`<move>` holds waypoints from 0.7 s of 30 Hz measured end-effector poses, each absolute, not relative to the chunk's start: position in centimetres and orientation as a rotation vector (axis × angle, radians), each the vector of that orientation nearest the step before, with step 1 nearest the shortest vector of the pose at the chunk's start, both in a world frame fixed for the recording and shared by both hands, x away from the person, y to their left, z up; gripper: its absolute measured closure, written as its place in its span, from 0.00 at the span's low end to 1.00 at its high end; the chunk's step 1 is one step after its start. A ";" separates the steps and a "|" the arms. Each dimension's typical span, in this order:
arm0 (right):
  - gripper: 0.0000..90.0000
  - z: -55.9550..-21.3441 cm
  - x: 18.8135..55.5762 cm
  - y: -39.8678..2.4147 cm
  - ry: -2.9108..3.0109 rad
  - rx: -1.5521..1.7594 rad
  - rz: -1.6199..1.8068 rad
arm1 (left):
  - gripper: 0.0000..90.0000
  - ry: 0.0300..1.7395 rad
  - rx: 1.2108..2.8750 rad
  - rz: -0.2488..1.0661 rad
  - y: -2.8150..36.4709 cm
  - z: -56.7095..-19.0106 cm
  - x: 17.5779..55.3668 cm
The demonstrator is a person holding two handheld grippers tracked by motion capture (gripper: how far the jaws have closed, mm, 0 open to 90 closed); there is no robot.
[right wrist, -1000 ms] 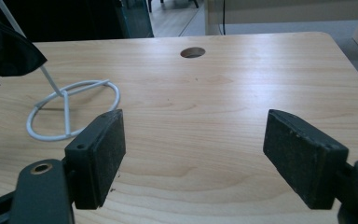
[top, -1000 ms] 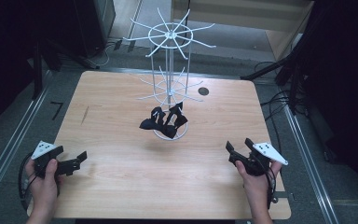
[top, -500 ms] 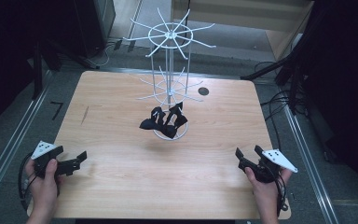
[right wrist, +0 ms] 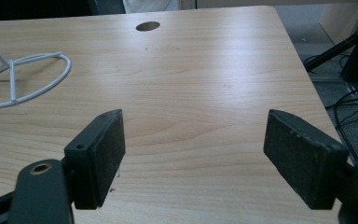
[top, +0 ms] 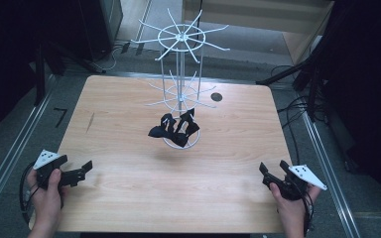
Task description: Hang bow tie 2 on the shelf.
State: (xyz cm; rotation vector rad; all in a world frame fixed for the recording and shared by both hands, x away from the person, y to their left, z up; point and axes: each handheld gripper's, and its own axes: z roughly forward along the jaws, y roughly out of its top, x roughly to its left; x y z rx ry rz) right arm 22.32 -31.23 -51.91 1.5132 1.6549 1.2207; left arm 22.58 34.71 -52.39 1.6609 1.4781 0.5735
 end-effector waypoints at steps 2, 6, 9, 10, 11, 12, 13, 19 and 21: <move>0.24 -52.0 22.1 -31.5 1.653 1.517 1.215 | 0.00 1.478 1.661 0.574 34.7 -52.4 22.6; 0.24 -52.3 21.8 -32.1 1.655 1.524 1.205 | 0.00 1.478 1.661 0.574 34.7 -52.4 22.6; 0.24 -52.3 21.5 -32.5 1.655 1.528 1.200 | 0.00 1.478 1.662 0.574 34.7 -52.4 22.6; 0.24 -52.4 21.4 -32.7 1.653 1.529 1.197 | 0.00 1.478 1.662 0.574 34.7 -52.4 22.6; 0.24 -52.4 21.3 -32.8 1.652 1.534 1.199 | 0.00 1.478 1.662 0.573 34.7 -52.4 22.6; 0.24 -52.4 21.2 -32.9 1.652 1.532 1.196 | 0.00 1.478 1.662 0.573 34.7 -52.4 22.6; 0.24 -52.5 21.1 -33.0 1.654 1.530 1.192 | 0.00 1.478 1.663 0.573 34.7 -52.4 22.6; 0.24 -52.5 20.3 -33.9 1.634 1.547 1.191 | 0.00 1.477 1.663 0.576 34.7 -52.4 22.6; 0.24 -52.6 20.0 -34.2 1.630 1.554 1.183 | 0.00 1.477 1.662 0.575 34.7 -52.4 22.6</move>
